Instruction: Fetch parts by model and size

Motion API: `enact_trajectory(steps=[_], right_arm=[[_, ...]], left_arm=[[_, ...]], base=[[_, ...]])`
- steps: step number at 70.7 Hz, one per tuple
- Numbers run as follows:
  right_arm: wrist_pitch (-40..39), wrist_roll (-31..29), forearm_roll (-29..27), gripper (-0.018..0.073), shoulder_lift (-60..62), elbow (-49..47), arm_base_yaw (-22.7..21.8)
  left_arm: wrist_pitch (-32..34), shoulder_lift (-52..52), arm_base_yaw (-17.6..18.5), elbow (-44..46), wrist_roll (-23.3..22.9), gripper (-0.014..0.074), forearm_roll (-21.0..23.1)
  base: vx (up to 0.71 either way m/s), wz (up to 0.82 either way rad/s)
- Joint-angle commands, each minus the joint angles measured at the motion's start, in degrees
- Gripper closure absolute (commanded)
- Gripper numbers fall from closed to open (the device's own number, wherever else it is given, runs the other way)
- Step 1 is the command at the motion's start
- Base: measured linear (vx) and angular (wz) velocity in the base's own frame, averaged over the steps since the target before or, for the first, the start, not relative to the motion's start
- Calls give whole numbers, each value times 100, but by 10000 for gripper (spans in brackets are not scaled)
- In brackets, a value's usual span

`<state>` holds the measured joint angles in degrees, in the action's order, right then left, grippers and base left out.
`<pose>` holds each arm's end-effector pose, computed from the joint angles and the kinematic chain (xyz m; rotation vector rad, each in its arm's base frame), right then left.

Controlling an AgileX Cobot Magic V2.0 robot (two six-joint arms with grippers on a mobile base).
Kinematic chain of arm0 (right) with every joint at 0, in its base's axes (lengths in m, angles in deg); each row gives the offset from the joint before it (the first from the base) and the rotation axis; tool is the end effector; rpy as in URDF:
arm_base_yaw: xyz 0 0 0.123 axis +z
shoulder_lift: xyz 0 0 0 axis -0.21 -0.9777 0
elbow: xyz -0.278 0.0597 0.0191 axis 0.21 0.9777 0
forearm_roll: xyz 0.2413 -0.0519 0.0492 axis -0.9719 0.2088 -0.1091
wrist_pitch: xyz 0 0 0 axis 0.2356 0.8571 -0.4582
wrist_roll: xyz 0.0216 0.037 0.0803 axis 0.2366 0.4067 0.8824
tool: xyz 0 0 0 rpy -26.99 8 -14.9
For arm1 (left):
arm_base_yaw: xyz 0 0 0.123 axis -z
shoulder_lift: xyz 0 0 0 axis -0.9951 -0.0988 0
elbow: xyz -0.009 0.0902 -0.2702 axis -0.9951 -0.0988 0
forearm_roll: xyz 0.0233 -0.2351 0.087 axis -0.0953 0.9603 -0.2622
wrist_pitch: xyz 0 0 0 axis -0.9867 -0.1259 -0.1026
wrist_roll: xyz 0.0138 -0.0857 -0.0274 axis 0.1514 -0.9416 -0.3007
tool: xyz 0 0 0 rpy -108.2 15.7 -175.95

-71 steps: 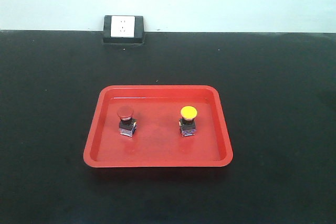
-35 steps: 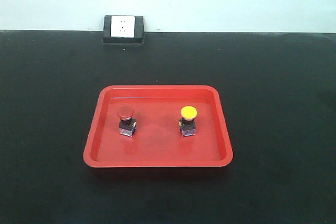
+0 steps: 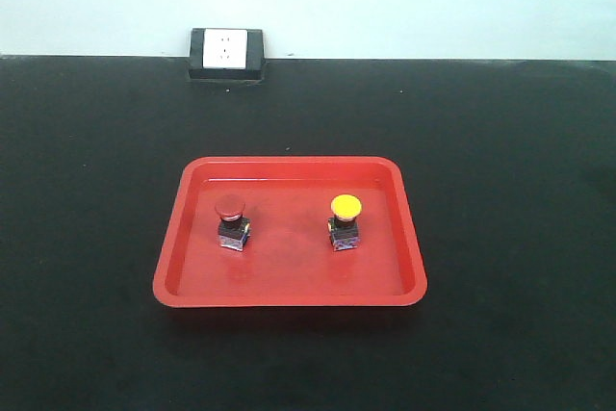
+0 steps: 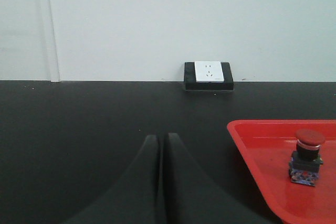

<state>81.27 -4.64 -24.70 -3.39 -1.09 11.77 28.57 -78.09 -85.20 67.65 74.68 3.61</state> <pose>0.0569 -0.0008 0.1961 -0.0376 1.5926 -0.0533 0.0560 0.0011 0.1994 -0.0488 1.5621 -0.0203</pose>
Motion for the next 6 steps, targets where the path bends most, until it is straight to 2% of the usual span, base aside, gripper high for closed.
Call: enact_trajectory(steps=[1, 6], right_arm=[[-417, -57, 17, 569, 64, 47, -38], [-416, -44, 17, 569, 64, 47, -38]], left_arm=[[430, 39, -26, -12, -47, 602, 1], [430, 39, -26, -12, -47, 602, 1]], base=[[0, 0], [0, 0]])
